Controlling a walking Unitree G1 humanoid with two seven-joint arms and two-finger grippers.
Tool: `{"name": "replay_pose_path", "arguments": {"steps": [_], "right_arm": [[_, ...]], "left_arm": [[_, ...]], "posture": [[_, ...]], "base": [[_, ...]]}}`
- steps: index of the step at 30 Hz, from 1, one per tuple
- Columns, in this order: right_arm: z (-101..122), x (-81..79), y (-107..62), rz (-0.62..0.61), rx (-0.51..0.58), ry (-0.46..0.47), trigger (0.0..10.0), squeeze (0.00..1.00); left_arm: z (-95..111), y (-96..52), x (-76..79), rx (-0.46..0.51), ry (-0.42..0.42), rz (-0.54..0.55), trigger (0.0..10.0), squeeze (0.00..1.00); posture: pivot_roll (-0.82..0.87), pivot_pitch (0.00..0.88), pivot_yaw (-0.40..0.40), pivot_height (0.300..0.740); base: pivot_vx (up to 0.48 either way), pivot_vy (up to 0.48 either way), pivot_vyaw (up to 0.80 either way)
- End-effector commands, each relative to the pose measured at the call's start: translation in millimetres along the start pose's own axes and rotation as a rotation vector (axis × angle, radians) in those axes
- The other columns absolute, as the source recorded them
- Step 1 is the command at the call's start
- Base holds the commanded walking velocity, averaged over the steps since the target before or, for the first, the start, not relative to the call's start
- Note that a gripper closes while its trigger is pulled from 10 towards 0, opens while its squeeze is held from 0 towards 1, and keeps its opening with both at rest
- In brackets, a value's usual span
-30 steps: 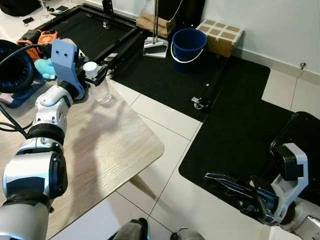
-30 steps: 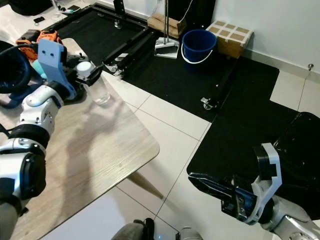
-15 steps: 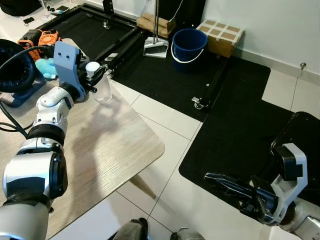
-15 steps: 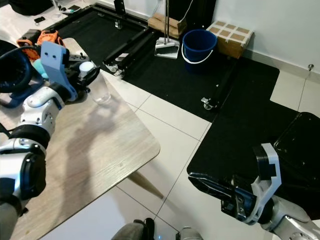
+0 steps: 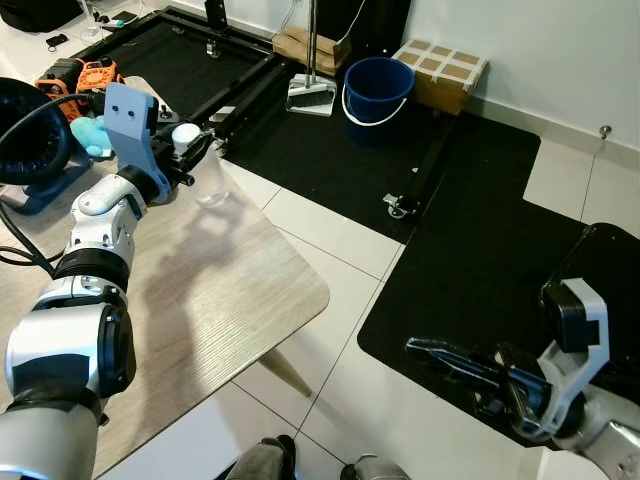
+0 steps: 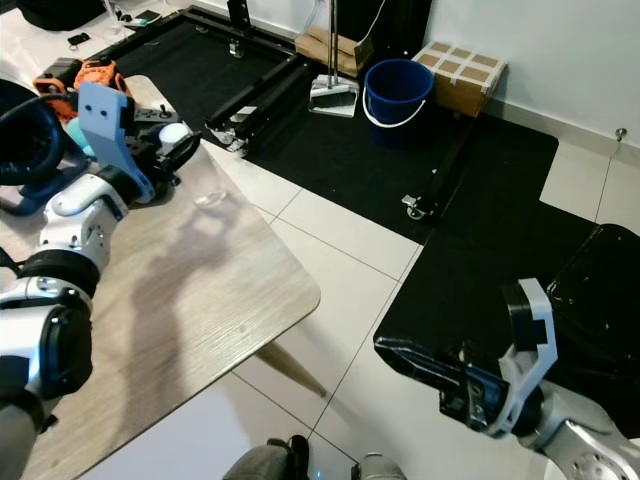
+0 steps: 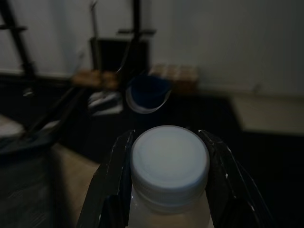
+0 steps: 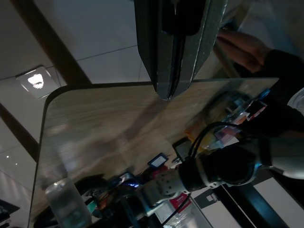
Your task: Restocking fridge
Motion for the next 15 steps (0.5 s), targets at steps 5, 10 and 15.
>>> {"name": "replay_pose_path", "arguments": {"steps": [5, 10, 15], "right_arm": [[-5, 16.0, -0.1, -0.059, 0.000, -0.021, 10.0, 0.00], [-1, 22.5, 5.5, -0.045, 0.029, -0.037, 10.0, 0.00], [8, 34.0, 5.0, -0.072, 0.053, -0.088, 10.0, 0.00]], "left_arm": [[23, 8.0, 25.7, 0.133, -0.021, -0.161, 10.0, 0.00], [25, 4.2, 47.8, 0.168, -0.011, -0.243, 10.0, 0.00], [20, -2.8, 63.0, 0.161, 0.011, -0.280, 10.0, 0.00]], "posture": [[-0.11, 0.160, 0.037, 0.740], [-0.10, 0.129, 0.037, 0.740], [-0.08, 0.090, 0.042, 0.740]], "base": [[0.000, 0.000, 0.00], [0.000, 0.000, 0.00], [0.000, 0.000, 0.00]]}}
Point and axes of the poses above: a point about 5 cm out from each wrist's last joint towards the gripper, its own y axis pointing out of the wrist towards the gripper, its own z axis along the axis of the wrist's last joint, x = y × z, the point moved 4 cm from there along y, pointing out of the wrist towards the gripper, and after that the axes turned 1 degree about -y, right-handed, at the moved point
